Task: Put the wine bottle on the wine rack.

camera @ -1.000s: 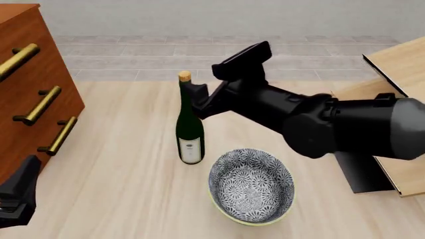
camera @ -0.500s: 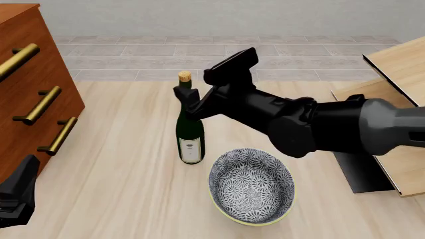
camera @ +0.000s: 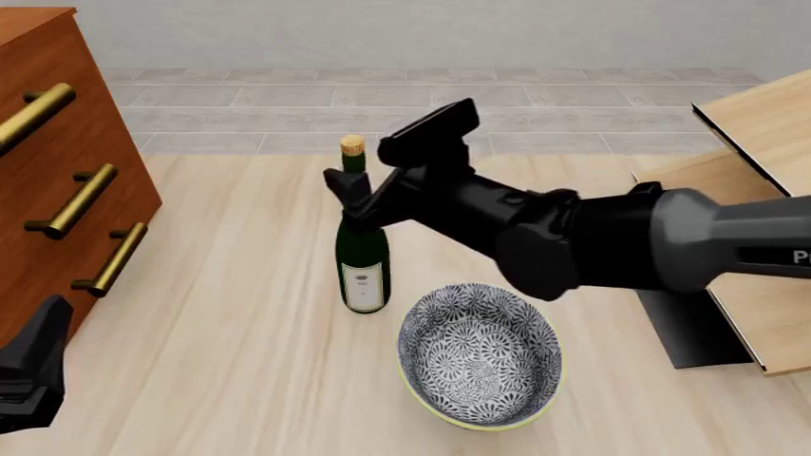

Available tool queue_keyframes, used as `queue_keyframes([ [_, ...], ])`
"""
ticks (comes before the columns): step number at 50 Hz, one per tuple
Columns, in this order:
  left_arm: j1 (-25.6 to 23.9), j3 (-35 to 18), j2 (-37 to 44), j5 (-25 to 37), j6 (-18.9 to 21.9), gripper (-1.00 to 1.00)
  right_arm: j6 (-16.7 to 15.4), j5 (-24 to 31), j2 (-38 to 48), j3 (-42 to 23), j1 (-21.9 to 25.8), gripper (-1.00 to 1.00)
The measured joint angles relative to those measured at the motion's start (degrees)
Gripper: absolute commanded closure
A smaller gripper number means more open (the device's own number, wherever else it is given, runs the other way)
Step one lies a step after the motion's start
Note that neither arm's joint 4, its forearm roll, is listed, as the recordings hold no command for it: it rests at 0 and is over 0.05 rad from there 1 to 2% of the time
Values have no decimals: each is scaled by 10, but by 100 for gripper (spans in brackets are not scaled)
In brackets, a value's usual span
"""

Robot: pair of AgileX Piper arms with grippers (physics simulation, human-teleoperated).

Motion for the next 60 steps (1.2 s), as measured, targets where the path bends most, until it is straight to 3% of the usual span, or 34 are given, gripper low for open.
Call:
queue_keyframes([
  [25, 11, -4, 0, 2, 5, -100, 11, -17, 30, -17, -1, -100],
  [26, 12, -5, 0, 2, 5, -100, 12, -17, 30, -18, -1, 100],
  [60, 14, -11, 0, 3, 3, -100, 13, -10, 10, -22, -3, 100],
])
